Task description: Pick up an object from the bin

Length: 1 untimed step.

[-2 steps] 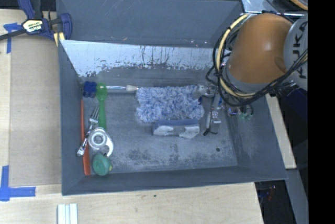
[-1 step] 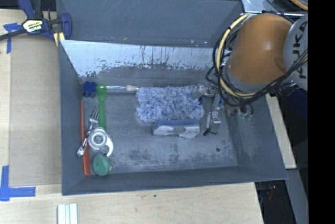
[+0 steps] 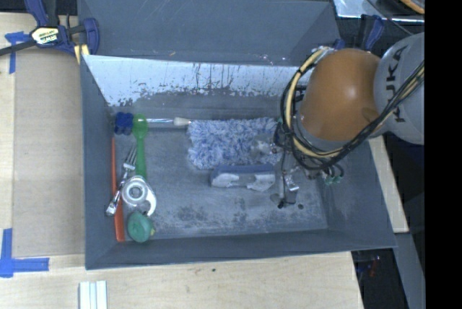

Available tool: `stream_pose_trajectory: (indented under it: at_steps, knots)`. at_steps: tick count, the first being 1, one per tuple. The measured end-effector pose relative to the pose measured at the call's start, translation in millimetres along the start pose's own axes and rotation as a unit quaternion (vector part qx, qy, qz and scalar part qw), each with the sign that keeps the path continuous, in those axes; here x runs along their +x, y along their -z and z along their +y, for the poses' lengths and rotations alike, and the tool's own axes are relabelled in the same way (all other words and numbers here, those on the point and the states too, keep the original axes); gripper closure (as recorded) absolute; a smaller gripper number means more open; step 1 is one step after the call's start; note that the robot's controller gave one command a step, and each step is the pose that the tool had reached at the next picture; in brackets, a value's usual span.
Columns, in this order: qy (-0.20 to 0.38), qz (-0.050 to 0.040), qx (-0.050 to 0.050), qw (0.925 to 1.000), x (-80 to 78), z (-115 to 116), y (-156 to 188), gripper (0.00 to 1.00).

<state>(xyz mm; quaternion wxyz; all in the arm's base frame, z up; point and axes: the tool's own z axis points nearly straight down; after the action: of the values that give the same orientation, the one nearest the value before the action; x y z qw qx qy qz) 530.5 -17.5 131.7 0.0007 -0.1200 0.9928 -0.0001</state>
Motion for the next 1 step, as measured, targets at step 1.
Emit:
stream_pose_trajectory:
  at_steps: [1]
  knots:
    - [-0.006, -0.0034, 0.001, 1.0, -36.4, 24.5, -4.0, 0.0]
